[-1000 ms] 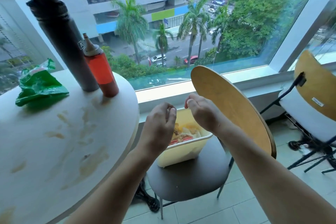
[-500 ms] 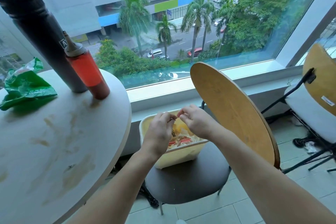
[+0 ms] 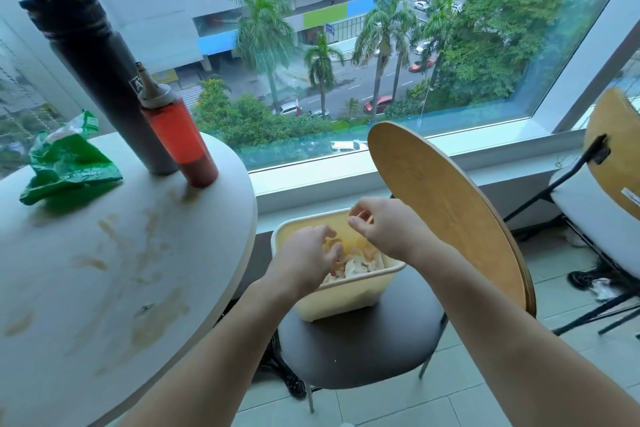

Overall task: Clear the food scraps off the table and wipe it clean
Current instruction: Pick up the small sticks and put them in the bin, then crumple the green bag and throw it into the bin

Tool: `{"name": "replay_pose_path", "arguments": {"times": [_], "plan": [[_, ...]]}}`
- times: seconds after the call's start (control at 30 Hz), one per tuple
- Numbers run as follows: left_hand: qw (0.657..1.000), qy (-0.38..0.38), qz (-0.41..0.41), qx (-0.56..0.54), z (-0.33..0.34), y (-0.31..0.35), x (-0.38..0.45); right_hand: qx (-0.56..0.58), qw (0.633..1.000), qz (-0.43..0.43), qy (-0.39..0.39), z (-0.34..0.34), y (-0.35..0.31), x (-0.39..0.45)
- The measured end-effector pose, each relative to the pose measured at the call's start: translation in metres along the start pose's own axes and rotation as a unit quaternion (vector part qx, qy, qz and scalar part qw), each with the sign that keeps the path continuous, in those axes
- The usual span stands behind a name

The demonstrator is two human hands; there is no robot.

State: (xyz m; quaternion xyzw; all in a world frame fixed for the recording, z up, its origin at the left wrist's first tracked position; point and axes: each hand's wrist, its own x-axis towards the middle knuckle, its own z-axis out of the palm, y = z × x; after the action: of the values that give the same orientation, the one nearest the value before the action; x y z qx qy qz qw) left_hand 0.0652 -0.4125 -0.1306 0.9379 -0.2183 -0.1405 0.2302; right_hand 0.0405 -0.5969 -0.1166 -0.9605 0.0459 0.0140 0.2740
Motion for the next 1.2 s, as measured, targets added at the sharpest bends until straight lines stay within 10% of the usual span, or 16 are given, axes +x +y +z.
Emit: {"name": "replay_pose_path", "arguments": {"times": [0.6,1.2], "plan": [[0.977,0.199,0.046,-0.06,-0.098,-0.007,-0.104,0.047,0.975,-0.173,0.131,-0.018,-0.143,-0.037],[0.959,0.283,-0.004,-0.025,-0.198,-0.181,-0.174,0.082,0.962,-0.241,0.101,0.071,-0.309,0.004]]}}
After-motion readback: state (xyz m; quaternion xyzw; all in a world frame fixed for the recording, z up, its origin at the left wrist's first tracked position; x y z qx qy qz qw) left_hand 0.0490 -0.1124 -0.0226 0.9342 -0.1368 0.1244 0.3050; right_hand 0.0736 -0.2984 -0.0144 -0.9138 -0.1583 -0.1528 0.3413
